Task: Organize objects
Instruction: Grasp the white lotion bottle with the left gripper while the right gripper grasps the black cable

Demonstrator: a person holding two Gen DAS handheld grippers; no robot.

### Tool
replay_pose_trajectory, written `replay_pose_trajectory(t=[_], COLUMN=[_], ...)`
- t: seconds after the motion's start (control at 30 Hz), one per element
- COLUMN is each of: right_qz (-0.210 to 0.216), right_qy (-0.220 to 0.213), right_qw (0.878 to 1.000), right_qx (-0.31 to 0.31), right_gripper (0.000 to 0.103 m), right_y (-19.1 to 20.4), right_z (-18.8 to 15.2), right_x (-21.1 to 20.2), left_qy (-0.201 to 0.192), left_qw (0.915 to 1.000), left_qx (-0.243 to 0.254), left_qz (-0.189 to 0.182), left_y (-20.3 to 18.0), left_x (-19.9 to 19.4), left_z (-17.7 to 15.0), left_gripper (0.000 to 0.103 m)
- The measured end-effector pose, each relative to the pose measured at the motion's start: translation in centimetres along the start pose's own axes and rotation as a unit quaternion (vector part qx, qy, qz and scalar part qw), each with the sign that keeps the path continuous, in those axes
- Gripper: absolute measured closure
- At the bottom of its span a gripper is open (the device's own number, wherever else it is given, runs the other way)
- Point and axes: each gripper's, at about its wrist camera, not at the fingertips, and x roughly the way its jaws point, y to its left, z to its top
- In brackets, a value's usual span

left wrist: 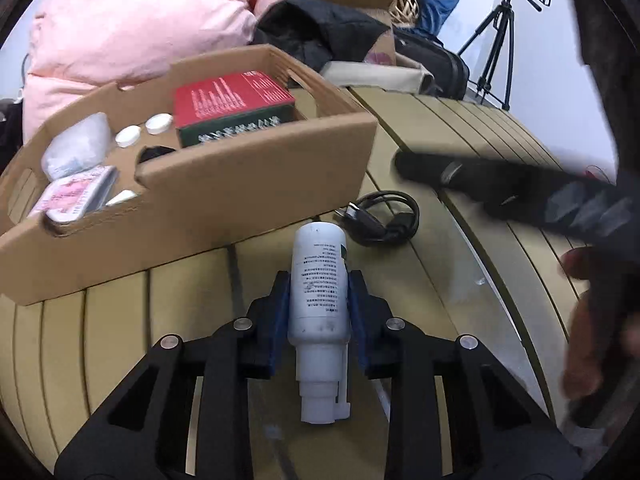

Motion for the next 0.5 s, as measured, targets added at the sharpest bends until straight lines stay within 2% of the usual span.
replay_pose_trajectory(t=[0.07, 0.17, 0.23, 0.3, 0.33, 0.5], right_qz=[-0.003, -0.020, -0.006, 0.005, -0.010, -0.005], right_qy=[0.012, 0.029, 0.039, 0.040, 0.042, 0.042], right_qw=[1.000, 0.999, 0.999, 0.999, 0.999, 0.999], right_qx=[-0.015, -0.032, -0.028, -0.021, -0.026, -0.018], right_gripper=[0.047, 0.051, 0.053, 0.067, 0.073, 0.074], right_y=[0.5, 0.9, 0.9, 0.9, 1.0, 0.7], right_z=[-0.5, -1.0, -1.3, -1.4, -1.5, -1.6], right_x=[1.0, 2.3, 3.0, 3.0, 3.1, 3.0], left_qy=[-0.014, -0.026, -0.026, -0.021, -0.021, -0.027], left_qw=[0.9998, 0.9989, 0.9979, 0.9971, 0.9966, 0.9958], left_qx=[-0.009, -0.038, -0.059, -0.069, -0.074, -0.083], left_qz=[0.007, 0.010, 0.012, 0.022, 0.029, 0.027], left_y=[1.1, 3.2, 4.7, 5.7, 6.0, 6.2], left_x=[-1.4, -2.7, -2.9, -2.9, -2.8, -2.9], left_z=[0.0, 0.0, -0.2, -0.3, -0.4, -0.2], left_gripper=[0.079, 0.079, 0.079, 0.079, 0.079, 0.079])
